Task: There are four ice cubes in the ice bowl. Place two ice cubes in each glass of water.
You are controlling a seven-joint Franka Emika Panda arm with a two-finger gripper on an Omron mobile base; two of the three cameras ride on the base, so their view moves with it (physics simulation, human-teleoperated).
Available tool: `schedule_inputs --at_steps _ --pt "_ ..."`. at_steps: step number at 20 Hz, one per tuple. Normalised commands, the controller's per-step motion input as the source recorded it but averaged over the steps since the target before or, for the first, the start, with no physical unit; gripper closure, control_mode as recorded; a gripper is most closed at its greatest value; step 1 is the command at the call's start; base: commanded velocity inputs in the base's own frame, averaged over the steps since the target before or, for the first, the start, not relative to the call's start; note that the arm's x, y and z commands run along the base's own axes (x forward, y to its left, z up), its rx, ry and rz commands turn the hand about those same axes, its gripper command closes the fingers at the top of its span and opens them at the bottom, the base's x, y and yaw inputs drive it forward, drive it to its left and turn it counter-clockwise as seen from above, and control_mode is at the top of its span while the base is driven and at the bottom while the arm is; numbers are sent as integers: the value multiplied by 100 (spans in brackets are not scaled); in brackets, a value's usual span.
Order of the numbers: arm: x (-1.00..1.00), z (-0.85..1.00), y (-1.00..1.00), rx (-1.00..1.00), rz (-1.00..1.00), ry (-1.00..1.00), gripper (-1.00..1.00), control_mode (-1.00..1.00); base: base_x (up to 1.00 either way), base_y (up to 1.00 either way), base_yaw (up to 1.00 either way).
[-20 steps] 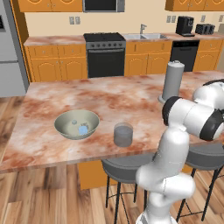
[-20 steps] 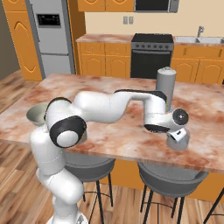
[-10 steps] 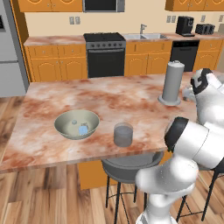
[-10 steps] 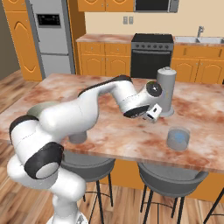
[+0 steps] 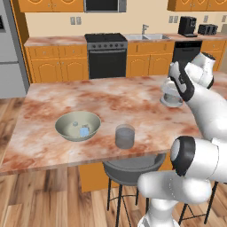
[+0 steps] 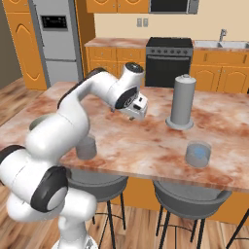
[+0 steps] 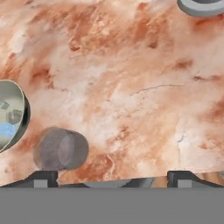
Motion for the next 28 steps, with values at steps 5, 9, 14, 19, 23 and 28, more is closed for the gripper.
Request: schedule_inputs --at_steps 5,9,14,19,23,28 --pt "0 0 100 -1 14 8 -100 -100 0 0 0" --pt "11 0 100 -12 33 10 -100 -100 0 0 0" --pt "6 0 100 -13 39 8 -100 -100 0 0 0" --pt "0 -1 100 -9 22 -10 -100 -100 0 0 0" --pt "0 -13 96 -2 16 -19 -100 -100 0 0 0" --pt "3 -22 86 0 16 -18 -100 -100 0 0 0"
